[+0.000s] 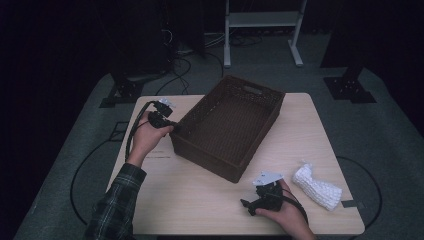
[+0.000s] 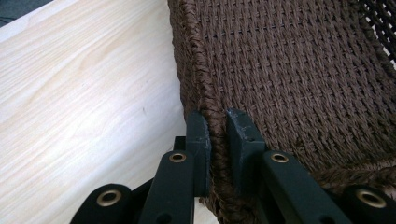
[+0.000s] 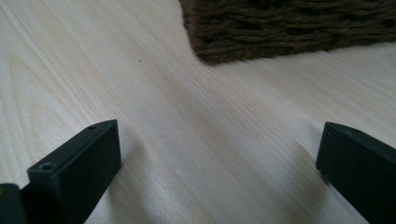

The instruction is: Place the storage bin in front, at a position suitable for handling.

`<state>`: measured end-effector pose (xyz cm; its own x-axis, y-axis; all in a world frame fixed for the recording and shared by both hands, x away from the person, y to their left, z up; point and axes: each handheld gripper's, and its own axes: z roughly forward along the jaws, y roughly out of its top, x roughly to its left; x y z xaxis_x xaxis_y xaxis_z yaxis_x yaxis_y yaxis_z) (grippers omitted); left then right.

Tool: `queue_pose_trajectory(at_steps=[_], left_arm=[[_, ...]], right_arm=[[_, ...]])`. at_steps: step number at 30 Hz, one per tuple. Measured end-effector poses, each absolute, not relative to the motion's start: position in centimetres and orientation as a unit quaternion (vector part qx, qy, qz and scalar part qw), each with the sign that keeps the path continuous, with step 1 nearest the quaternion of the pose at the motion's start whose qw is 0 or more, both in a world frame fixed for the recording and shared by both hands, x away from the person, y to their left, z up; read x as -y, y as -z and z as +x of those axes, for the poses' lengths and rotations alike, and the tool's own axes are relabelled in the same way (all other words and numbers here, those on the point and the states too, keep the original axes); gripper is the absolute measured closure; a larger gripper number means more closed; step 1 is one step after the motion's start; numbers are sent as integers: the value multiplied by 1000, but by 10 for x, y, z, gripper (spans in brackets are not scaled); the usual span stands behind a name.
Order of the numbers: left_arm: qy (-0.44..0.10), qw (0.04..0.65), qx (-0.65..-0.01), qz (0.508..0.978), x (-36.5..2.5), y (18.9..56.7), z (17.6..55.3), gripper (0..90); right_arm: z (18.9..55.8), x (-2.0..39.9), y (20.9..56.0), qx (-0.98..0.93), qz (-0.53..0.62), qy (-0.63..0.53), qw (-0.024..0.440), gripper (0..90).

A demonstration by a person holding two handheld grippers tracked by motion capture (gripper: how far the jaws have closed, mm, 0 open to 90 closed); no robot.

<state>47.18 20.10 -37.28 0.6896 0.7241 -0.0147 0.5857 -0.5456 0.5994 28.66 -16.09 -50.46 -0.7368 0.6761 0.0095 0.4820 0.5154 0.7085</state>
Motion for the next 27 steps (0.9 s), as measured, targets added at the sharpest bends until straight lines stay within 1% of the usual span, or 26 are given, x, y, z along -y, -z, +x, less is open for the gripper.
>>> queue_pose_trajectory(at_steps=[9,15,27], left_arm=[[-120,277,-374,877,-213,368,461,799],[-112,294,-379,870,-223,374,450,796],[-111,297,-382,868,-242,374,436,799]], right_arm=[[287,161,505,-860,337,-359,135,0],[287,161,505,-861,334,-359,136,0],[286,161,505,-861,334,-359,136,0]])
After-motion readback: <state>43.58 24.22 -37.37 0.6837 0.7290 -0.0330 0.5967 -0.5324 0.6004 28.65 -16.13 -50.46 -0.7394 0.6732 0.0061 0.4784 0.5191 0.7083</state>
